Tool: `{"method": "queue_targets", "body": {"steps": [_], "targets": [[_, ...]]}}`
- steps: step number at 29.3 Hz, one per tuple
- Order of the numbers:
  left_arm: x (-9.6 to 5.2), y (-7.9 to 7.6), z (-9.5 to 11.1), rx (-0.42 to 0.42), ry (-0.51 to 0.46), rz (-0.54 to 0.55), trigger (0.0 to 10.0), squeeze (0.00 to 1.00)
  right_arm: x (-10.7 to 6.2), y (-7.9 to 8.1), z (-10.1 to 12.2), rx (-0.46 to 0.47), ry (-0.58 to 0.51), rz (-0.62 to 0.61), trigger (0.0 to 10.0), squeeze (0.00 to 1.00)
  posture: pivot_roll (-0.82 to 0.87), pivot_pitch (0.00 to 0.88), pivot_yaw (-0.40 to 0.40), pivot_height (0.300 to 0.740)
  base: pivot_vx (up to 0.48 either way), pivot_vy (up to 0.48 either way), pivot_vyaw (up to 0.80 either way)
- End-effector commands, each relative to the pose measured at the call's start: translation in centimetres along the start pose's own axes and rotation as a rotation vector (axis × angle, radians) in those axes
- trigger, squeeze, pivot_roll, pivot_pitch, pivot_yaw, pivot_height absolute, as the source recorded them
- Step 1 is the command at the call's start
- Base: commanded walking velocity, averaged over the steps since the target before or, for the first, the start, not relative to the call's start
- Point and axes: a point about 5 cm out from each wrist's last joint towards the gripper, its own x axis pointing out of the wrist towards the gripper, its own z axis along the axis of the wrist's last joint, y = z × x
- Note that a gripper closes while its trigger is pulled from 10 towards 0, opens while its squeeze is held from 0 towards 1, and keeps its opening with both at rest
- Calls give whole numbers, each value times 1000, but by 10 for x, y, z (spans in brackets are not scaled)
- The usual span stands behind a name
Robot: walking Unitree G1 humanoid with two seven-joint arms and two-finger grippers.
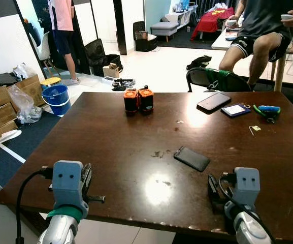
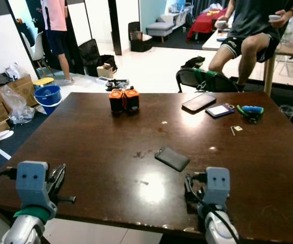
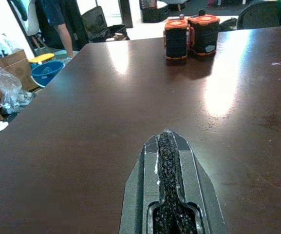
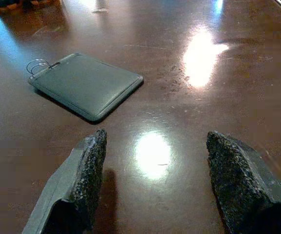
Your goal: Hang keys on a hook
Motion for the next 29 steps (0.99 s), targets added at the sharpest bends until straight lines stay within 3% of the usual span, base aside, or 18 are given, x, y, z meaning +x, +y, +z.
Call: {"method": "queue_targets", "body": {"steps": [1, 4, 7, 20, 29], "targets": [[-1, 3, -4, 1, 22, 9, 10000, 0, -3, 14, -6, 19, 24, 39, 10000, 0, -32, 16, 186, 740, 0, 0, 0], [-2, 1, -3, -7, 20, 4, 10000, 0, -5, 32, -7, 28, 24, 104, 10000, 0, -27, 11, 181, 740, 0, 0, 0], [-3, 1, -3, -8, 20, 3, 10000, 0, -7, 37, -7, 28, 21, 129, 10000, 0, -27, 11, 181, 740, 0, 0, 0], [-7, -1, 0, -42, 8, -11, 10000, 0, -17, 42, -8, 57, 20, 144, 10000, 0, -28, 10, 180, 740, 0, 0, 0], [-6, 0, 5, -37, -22, -30, 10000, 0, -14, 45, -6, 68, 20, 135, 10000, 0, -16, 14, 181, 740, 0, 0, 0]]}}
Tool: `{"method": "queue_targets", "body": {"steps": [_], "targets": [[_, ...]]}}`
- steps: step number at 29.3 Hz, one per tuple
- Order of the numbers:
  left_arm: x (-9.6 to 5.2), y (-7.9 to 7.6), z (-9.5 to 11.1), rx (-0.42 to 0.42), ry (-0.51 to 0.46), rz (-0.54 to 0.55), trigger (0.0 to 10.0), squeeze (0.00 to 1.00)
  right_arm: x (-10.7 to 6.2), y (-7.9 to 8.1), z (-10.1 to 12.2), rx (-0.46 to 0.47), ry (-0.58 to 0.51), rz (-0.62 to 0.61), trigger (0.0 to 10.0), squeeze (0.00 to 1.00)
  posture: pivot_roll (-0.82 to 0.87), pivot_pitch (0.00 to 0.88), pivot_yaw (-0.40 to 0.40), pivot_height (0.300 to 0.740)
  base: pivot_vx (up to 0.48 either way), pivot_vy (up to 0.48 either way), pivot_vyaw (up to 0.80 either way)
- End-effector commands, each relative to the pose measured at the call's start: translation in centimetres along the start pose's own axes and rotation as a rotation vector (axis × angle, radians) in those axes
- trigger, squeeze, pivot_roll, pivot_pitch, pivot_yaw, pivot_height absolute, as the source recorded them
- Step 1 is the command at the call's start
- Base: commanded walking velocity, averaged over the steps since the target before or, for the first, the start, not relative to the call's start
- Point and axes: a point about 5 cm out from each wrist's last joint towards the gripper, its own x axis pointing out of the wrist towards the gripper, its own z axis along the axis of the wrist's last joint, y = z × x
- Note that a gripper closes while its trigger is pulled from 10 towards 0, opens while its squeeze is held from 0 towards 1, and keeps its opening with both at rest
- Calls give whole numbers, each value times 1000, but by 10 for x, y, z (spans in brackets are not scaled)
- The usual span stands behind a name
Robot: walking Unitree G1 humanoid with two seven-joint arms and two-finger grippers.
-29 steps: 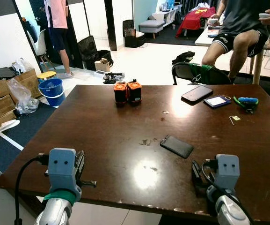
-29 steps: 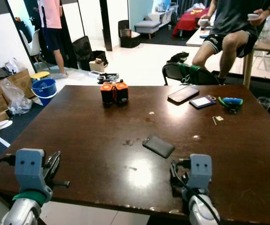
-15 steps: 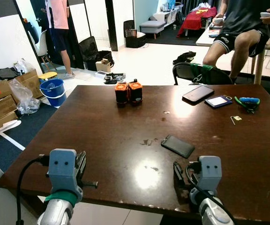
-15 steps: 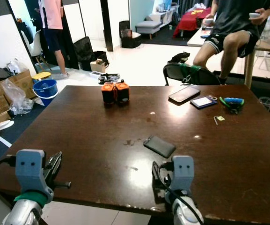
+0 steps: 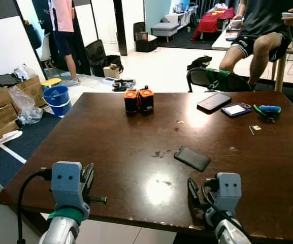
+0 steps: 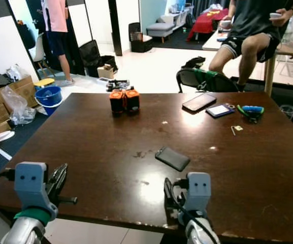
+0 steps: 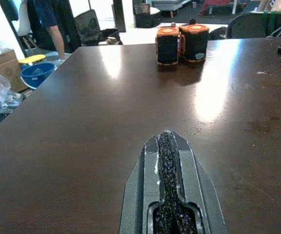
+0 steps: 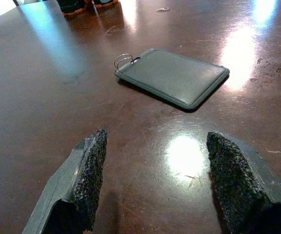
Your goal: Hang keys on a hook
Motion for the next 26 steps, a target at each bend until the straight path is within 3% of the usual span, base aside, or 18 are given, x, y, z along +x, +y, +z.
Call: {"method": "queue_targets", "body": {"steps": [1, 21, 25, 26], "targets": [[-2, 4, 1, 3, -5, 5, 10000, 0, 0, 2, -3, 17, 17, 0, 10000, 0, -16, 14, 181, 740, 0, 0, 0], [-3, 6, 4, -12, -19, -1, 10000, 0, 2, 3, -2, 18, 28, 7, 10000, 0, -10, 18, 171, 740, 291, 0, 0], [-3, 6, 5, -11, -23, 11, 10000, 0, 3, 4, -2, 14, 35, 18, 10000, 0, -5, 20, 146, 740, 309, 0, 0], [-4, 8, 5, -13, -29, 31, 10000, 0, 5, 6, -3, 8, 45, 42, 10000, 0, 3, 19, 109, 740, 304, 0, 0]]}}
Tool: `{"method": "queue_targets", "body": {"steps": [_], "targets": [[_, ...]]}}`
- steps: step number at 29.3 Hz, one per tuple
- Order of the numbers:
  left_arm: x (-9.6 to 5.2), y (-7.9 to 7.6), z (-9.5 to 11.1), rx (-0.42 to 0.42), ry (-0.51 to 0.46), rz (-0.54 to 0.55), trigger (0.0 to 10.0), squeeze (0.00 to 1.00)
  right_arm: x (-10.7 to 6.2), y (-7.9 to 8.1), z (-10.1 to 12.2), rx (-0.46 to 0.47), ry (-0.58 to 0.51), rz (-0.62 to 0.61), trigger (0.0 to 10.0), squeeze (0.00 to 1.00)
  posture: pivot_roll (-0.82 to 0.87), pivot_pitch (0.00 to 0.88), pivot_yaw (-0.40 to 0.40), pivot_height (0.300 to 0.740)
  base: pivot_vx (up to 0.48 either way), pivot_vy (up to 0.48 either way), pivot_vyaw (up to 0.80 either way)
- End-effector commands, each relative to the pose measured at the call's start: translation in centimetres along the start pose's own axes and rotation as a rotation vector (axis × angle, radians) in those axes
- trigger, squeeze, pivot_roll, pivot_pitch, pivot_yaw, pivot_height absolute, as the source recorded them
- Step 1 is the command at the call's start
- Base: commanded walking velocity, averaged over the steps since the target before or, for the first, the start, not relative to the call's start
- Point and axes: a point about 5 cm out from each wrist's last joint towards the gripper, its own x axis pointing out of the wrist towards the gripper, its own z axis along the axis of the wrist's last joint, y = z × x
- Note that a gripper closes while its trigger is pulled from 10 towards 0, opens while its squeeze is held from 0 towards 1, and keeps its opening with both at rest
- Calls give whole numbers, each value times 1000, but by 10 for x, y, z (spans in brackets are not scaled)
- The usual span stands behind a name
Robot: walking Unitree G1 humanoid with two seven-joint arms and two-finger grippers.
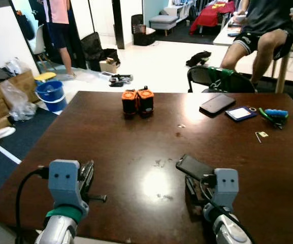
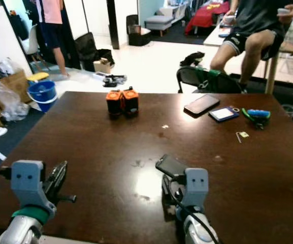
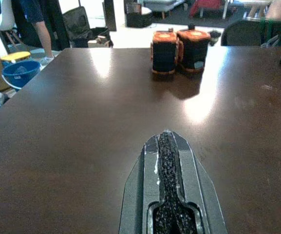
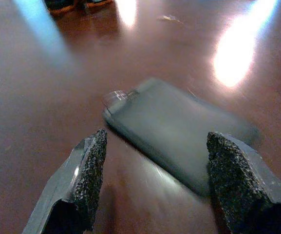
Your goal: Hang keys on a hook
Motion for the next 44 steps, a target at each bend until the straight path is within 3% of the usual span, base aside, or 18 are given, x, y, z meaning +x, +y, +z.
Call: {"method": "queue_targets", "body": {"steps": [1, 9, 20, 31, 44], "targets": [[-4, 10, -2, 8, 2, 58, 10000, 0, 2, 10, -6, 19, 36, 50, 10000, 0, 3, 19, 109, 740, 304, 0, 0], [-11, 12, -2, 1, -6, 99, 10000, 0, 10, 15, -3, 7, 42, 94, 10000, 0, 12, 19, 63, 740, 305, 0, 0], [-10, 13, -2, -10, -3, 106, 10000, 0, 11, 15, -1, 6, 41, 101, 10000, 0, 1, 19, 75, 740, 135, 0, 0], [-7, 7, 0, -43, -6, 38, 10000, 0, 9, 13, -3, 11, 43, 87, 10000, 0, -8, 21, 104, 740, 0, 0, 0], [-5, 4, 0, 3, -2, -9, 10000, 0, 8, 10, -4, 16, 41, 60, 10000, 0, -13, 17, 127, 740, 0, -23, 0]]}}
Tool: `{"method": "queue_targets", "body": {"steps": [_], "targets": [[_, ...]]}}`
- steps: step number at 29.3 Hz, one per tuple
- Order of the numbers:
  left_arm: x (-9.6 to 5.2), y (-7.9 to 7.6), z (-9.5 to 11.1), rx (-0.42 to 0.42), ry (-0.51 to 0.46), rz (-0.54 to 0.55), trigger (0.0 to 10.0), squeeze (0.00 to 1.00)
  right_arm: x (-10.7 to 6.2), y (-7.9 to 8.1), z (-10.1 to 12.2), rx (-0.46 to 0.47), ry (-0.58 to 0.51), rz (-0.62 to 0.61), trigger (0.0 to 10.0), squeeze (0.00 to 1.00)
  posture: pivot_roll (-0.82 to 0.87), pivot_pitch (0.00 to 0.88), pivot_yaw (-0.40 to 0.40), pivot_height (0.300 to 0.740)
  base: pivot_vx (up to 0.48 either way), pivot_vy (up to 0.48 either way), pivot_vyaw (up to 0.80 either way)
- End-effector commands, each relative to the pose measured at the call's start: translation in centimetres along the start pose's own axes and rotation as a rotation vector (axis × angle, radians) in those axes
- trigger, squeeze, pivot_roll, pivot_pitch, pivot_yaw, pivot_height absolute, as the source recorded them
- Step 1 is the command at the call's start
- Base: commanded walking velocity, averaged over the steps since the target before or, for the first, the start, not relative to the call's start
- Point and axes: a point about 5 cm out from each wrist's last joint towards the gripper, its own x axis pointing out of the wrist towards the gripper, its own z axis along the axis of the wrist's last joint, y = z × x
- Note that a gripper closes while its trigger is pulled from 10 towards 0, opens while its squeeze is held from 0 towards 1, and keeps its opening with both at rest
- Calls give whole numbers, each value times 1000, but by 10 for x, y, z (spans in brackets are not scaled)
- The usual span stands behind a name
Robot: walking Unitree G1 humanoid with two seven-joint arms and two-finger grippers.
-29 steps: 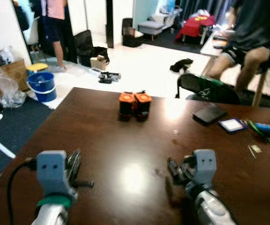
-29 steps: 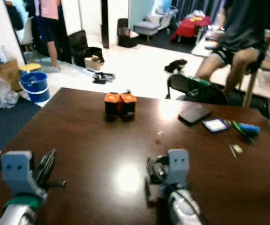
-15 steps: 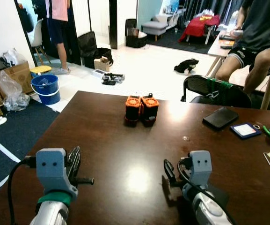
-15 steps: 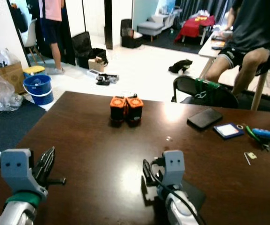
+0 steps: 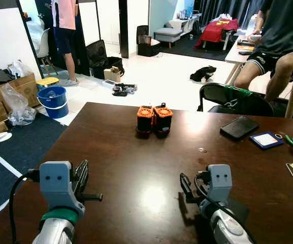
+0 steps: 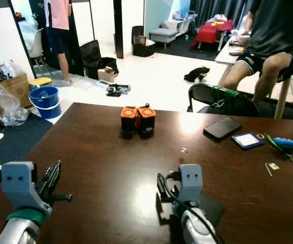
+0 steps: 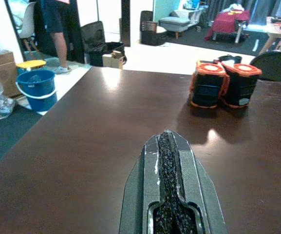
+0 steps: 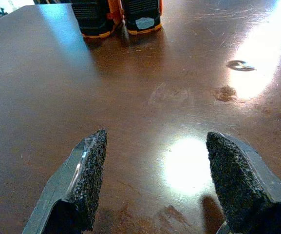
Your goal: Hang keys on a hook
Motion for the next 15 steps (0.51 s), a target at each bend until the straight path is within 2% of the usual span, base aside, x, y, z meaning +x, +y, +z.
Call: {"method": "queue_targets", "body": {"steps": [1, 15], "targets": [[-1, 0, -2, 19, 10, -15, 10000, 0, -3, 0, -6, 17, 18, -7, 10000, 0, -13, 17, 127, 740, 0, -300, 0], [-1, -1, -3, 16, 16, -21, 10000, 0, -4, 1, -8, 20, 19, -11, 10000, 0, -14, 14, 130, 740, 0, -423, 0]]}}
